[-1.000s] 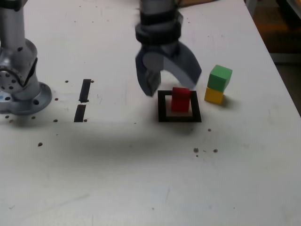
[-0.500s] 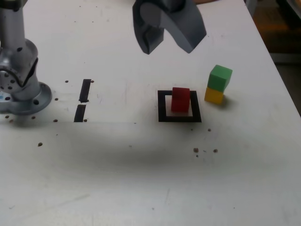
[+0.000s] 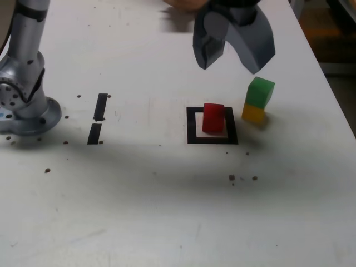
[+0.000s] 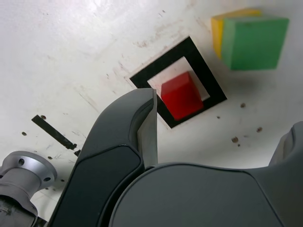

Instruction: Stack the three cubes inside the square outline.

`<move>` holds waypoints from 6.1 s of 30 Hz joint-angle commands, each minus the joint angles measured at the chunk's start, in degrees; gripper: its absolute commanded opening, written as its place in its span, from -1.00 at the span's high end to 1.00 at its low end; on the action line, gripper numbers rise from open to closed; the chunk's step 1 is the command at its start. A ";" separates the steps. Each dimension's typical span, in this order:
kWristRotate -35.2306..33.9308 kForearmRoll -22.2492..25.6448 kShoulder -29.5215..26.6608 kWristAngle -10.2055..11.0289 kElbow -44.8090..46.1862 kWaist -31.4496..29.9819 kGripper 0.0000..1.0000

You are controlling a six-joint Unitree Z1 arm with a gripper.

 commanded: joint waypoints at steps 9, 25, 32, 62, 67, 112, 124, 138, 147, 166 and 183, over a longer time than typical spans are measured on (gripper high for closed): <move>0.22 -1.35 5.30 0.62 -2.26 0.86 -0.91; 0.40 -2.17 10.17 -0.67 -6.58 0.86 -0.91; 0.34 -3.08 11.75 -1.39 -6.76 0.86 -0.91; -4.11 -5.87 13.91 -3.06 -7.73 0.60 0.83; -4.29 -5.07 10.15 -1.69 -6.99 0.10 0.84; -2.77 -26.16 -4.33 -7.99 32.81 21.31 -0.39; -1.58 -24.87 -9.69 -6.66 31.76 19.97 -0.79; 0.50 -17.11 -12.74 -6.01 20.42 9.53 -0.96; -0.81 -18.36 -6.07 -10.41 14.58 3.06 -0.99; -2.06 -16.16 4.12 -10.68 7.50 3.23 -0.98; -1.93 -15.55 8.99 -11.33 4.28 5.61 -0.93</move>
